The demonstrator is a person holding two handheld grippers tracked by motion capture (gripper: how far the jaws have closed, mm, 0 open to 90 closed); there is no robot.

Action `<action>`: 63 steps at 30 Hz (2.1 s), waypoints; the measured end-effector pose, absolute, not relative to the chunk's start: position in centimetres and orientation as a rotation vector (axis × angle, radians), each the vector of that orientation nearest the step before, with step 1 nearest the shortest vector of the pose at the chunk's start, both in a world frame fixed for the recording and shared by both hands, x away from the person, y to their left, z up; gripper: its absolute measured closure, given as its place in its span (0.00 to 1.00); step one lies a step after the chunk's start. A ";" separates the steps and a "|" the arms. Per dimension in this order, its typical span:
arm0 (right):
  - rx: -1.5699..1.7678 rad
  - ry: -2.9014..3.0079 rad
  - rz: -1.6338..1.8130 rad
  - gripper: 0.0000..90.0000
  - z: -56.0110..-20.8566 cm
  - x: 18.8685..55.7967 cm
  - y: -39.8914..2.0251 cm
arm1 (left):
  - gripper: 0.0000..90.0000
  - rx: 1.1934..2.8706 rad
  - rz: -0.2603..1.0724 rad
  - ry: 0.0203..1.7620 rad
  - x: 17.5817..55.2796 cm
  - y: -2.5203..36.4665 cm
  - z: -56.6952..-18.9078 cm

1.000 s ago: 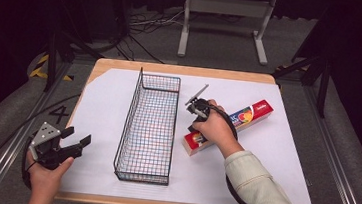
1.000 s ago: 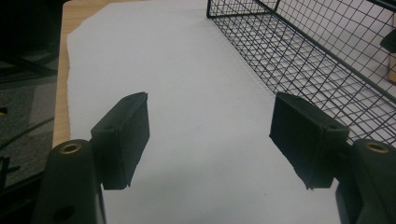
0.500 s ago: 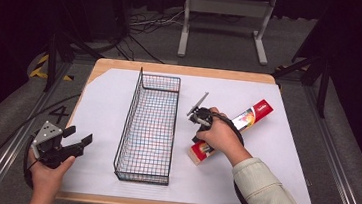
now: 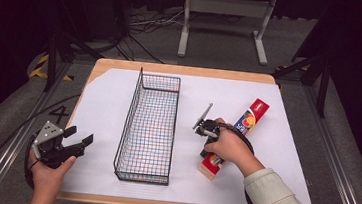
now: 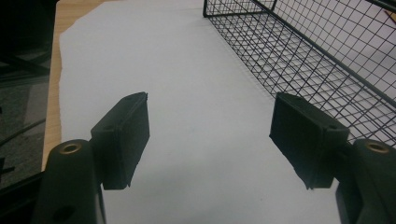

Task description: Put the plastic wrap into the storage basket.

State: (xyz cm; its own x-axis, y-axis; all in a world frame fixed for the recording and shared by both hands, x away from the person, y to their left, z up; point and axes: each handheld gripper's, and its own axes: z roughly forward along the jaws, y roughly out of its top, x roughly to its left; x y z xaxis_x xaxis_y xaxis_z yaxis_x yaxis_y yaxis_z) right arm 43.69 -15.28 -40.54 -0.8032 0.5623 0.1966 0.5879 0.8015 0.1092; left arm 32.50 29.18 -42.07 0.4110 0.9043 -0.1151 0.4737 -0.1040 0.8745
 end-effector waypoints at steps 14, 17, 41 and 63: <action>-0.863 -2.836 -0.182 1.00 -40.6 42.0 -16.8 | 0.32 1.741 0.580 1.202 32.6 29.1 -42.1; -0.864 -2.835 -0.163 1.00 -40.5 41.7 -17.2 | 0.32 1.740 0.579 1.202 32.6 29.1 -42.1; -1.371 -2.813 -1.010 0.65 -34.4 40.2 -21.7 | 0.31 1.707 0.597 1.210 34.2 28.5 -41.8; -2.278 -2.490 -0.915 0.27 -36.0 40.5 -26.3 | 0.31 1.698 0.612 1.226 34.5 28.5 -41.9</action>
